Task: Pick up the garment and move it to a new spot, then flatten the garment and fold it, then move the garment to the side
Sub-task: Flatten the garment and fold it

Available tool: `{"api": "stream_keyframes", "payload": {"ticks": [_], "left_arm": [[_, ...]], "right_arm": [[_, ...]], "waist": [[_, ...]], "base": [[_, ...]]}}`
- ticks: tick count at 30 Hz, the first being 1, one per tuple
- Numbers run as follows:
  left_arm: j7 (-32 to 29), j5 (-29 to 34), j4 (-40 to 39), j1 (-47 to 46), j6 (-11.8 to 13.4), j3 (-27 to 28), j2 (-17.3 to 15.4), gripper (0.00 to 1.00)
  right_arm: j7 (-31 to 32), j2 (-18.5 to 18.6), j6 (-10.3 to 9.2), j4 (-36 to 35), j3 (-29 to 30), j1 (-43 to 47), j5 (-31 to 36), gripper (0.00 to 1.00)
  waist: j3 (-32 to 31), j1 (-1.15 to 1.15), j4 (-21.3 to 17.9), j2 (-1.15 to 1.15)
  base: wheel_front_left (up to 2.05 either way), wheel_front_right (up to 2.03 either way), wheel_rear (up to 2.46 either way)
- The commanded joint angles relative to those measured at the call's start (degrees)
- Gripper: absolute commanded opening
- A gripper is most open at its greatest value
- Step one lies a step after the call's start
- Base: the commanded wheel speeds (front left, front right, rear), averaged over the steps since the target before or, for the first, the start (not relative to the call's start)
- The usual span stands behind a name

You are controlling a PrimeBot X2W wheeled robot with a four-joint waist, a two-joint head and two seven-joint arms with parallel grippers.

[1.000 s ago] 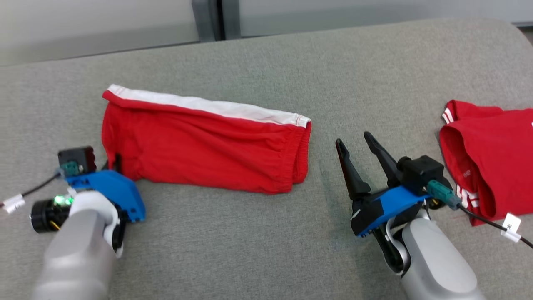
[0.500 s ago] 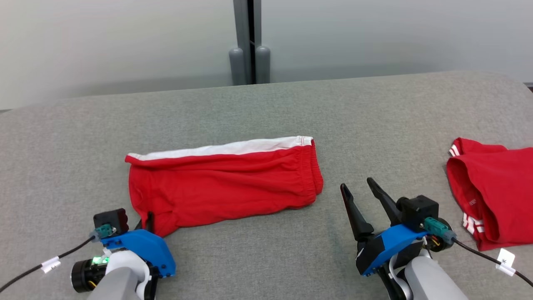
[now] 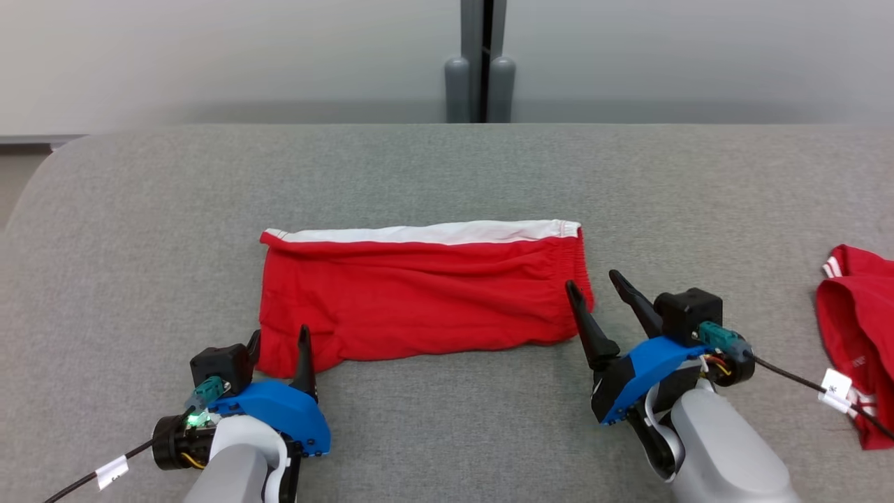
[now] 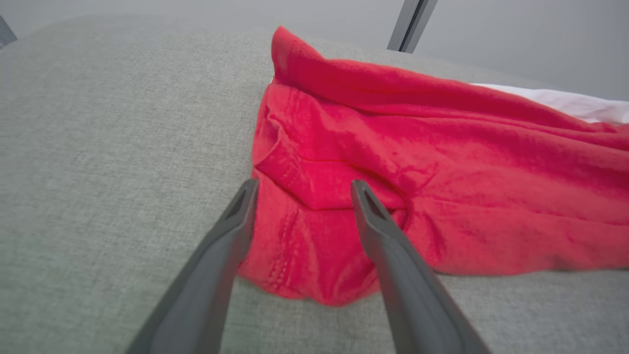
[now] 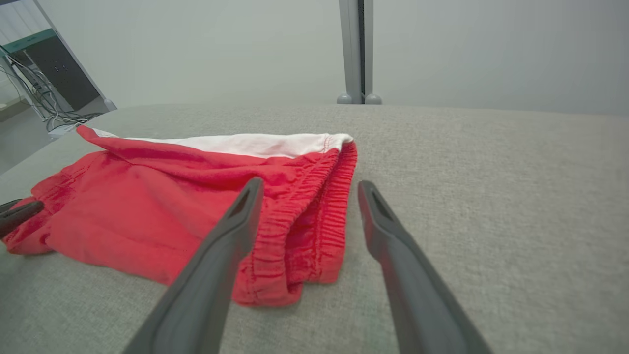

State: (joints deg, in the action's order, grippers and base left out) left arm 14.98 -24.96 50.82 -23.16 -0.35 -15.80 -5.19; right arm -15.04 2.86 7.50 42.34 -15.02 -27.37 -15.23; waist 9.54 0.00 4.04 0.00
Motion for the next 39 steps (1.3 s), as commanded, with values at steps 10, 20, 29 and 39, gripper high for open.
{"api": "stream_keyframes", "payload": {"ticks": [10, 20, 29, 39], "left_arm": [[0.25, 3.69, -3.27, -0.37, -1.66, 2.17, 1.44, 1.00], [0.26, 6.49, -4.58, -0.37, -2.76, 4.11, 2.03, 1.00], [0.27, 7.85, -4.99, 1.03, -3.56, 4.81, 2.26, 1.00], [0.26, 5.42, -5.62, 3.00, -3.56, 2.38, 2.30, 1.00]], "right_arm": [[1.14, 0.04, -0.01, 14.97, -3.31, -6.26, -6.79, 1.00], [0.58, -0.03, 0.04, 14.90, -15.26, -6.13, -19.76, 0.00], [-0.13, 1.84, -0.04, 12.80, -6.96, -5.76, -17.09, 0.00], [-0.16, 3.64, -0.01, 6.57, -4.43, -3.14, -12.77, 0.00]], "waist": [[3.79, 0.00, 3.94, 0.00], [4.88, 0.00, 3.28, 0.00], [3.48, 0.00, 0.77, 0.00], [1.04, 0.00, -1.51, 0.00]], "base": [[0.00, 0.00, 0.00], [0.00, 0.00, 0.00], [0.00, 0.00, 0.00], [0.00, 0.00, 0.00]]}}
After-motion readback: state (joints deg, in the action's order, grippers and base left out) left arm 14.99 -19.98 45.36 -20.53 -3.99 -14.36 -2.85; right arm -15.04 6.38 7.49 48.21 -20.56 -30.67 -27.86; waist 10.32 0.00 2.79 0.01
